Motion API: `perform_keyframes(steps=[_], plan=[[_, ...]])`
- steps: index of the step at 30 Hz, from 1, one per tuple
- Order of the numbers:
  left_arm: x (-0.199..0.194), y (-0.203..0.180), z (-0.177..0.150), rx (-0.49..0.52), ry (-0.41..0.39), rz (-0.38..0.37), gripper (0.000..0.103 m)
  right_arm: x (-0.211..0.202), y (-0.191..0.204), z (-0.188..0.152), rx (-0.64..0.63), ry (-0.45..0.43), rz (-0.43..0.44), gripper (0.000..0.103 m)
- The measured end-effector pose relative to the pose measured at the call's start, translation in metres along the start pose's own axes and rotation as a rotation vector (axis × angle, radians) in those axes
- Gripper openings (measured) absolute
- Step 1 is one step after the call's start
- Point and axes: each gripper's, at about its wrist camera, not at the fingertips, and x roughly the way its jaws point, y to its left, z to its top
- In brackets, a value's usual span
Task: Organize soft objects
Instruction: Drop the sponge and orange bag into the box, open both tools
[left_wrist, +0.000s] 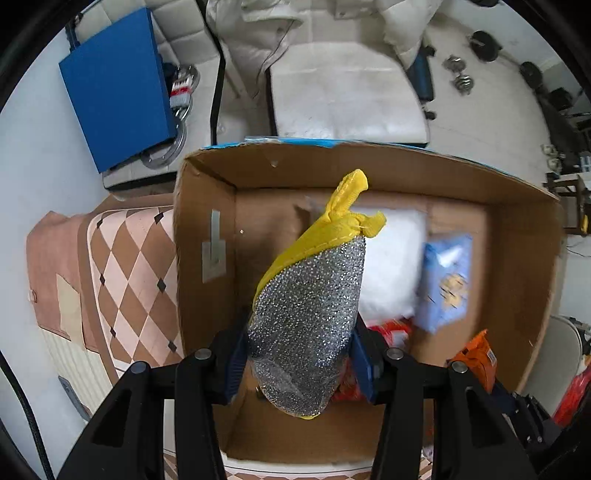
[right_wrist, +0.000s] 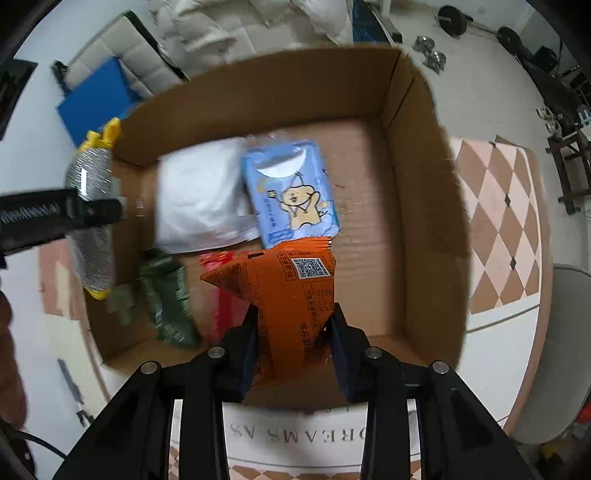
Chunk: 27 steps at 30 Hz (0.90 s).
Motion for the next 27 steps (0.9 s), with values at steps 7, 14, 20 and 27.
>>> perform_keyframes(steps=[7,14,20,27], plan=[[0.041,0.009,0.021,-0.019,0.094,0.057,0.046,0.049,-0.003,0.015,0.019,0.078,-0.036,0.037],[0.047,0.01,0.026,-0.014,0.111,0.052,0.05,0.073,-0.002,0.011,0.035,0.14,-0.031,0.038],[0.035,0.019,0.023,-0.023,0.115,-0.008,0.057,0.08,-0.003,0.014,0.024,0.177,-0.002,0.07],[-0.003,0.024,0.004,0.002,-0.001,-0.029,0.092,0.04,0.002,0.009,-0.049,0.111,0.028,0.097]])
